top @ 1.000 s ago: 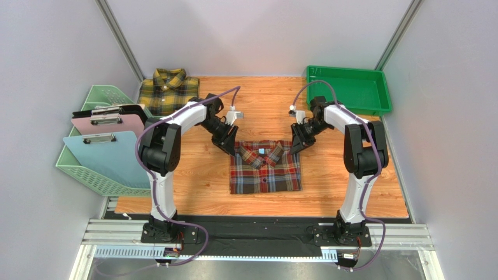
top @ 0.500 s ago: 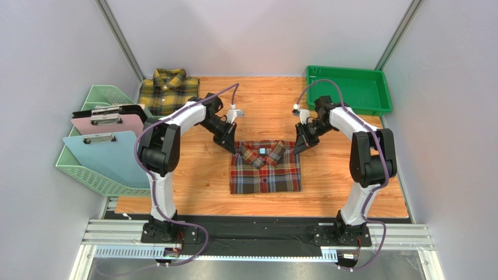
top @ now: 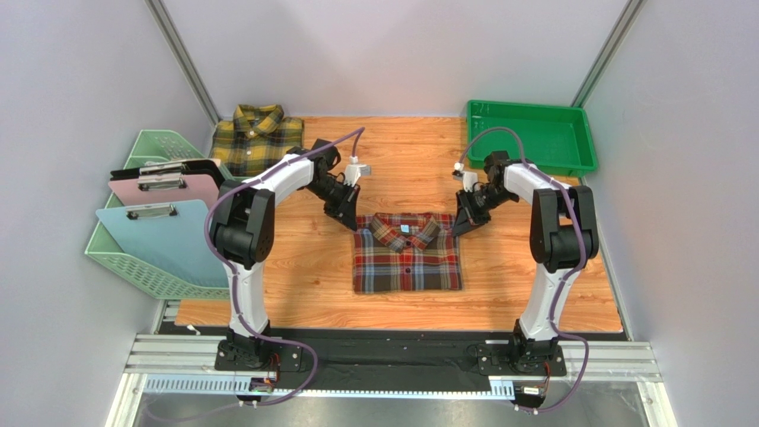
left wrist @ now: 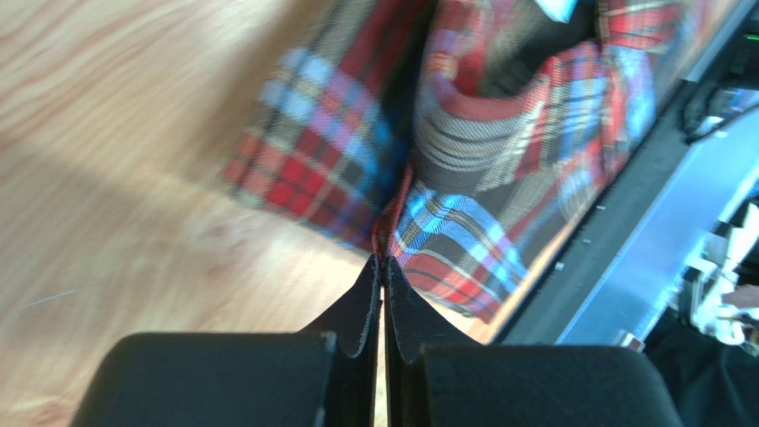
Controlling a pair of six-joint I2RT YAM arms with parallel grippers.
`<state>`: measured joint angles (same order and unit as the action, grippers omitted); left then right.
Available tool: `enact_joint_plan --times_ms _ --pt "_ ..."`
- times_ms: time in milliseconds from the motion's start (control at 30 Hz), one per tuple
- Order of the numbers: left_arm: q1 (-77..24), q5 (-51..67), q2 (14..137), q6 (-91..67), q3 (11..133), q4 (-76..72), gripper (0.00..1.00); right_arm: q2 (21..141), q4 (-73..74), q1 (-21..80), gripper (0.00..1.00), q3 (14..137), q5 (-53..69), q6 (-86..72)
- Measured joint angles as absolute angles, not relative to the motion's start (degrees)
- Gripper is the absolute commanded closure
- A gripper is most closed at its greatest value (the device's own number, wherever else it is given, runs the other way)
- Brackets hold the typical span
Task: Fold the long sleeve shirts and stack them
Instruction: Fold the shirt
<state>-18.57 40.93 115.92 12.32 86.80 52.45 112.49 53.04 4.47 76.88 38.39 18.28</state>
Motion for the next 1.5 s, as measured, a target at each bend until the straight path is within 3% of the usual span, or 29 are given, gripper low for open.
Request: enact_joint_plan --times_ms 67,167,200,233,300,367,400,433,467,633,733,933,1167,1333,1500 --pt "-18.2 39.4 116.6 12.3 86.8 52.0 1.0 113.4 52.5 4.8 1.0 76.9 38.4 17.8" --pt "-17.4 38.1 117.6 12.3 86.8 51.1 0.83 113.5 52.0 5.0 0.91 77.3 38.4 17.0" --pt "-17.2 37.8 117.9 12.3 86.8 50.9 0.7 113.5 51.6 5.1 0.88 77.5 38.4 16.7" --pt "-17.1 37.3 118.1 12.3 86.8 50.8 0.64 113.5 51.5 5.1 0.72 77.8 38.1 16.5" --pt "-16.7 36.6 118.1 11.8 86.8 50.5 0.55 113.5 51.7 5.0 0.57 78.8 37.3 16.1" --pt "-16.3 36.5 117.7 11.1 86.8 50.1 0.49 113.5 53.1 4.9 0.34 80.8 36.6 16.2" --pt "-16.1 36.9 117.2 10.8 86.7 49.9 0.19 113.3 54.6 4.7 0.24 82.2 36.5 16.4" --pt "-15.8 38.0 115.9 10.4 86.1 49.3 0.08 112.8 55.8 4.5 0.09 83.4 36.7 16.6" --pt "-15.6 39.4 114.0 10.3 85.0 48.6 0.04 111.7 56.7 4.2 0.04 84.0 37.3 17.0" --pt "-17.2 49.7 98.8 3.2 77.9 44.2 0.03 97.5 56.6 3.6 0.0 77.3 46.6 14.1" --pt "-20.9 55.9 97.1 -3.6 77.6 37.5 0.04 93.6 50.7 6.5 0.0 72.7 53.0 6.9" --pt "-24.1 61.0 110.7 -11.1 82.4 29.7 0.07 105.5 36.1 12.2 0.0 72.1 60.3 -4.5" --pt "-17.8 64.9 129.2 -16.6 88.9 29.8 0.07 122.7 34.1 8.0 0.0 77.8 65.8 -9.3" --pt "-16.3 61.1 128.9 -11.5 94.1 34.0 0.03 122.8 34.0 7.0 0.0 80.9 65.8 -9.7" --pt "-18.1 59.6 113.4 -7.0 80.9 36.0 0.02 108.0 34.2 7.5 0.0 71.9 65.8 -9.6"
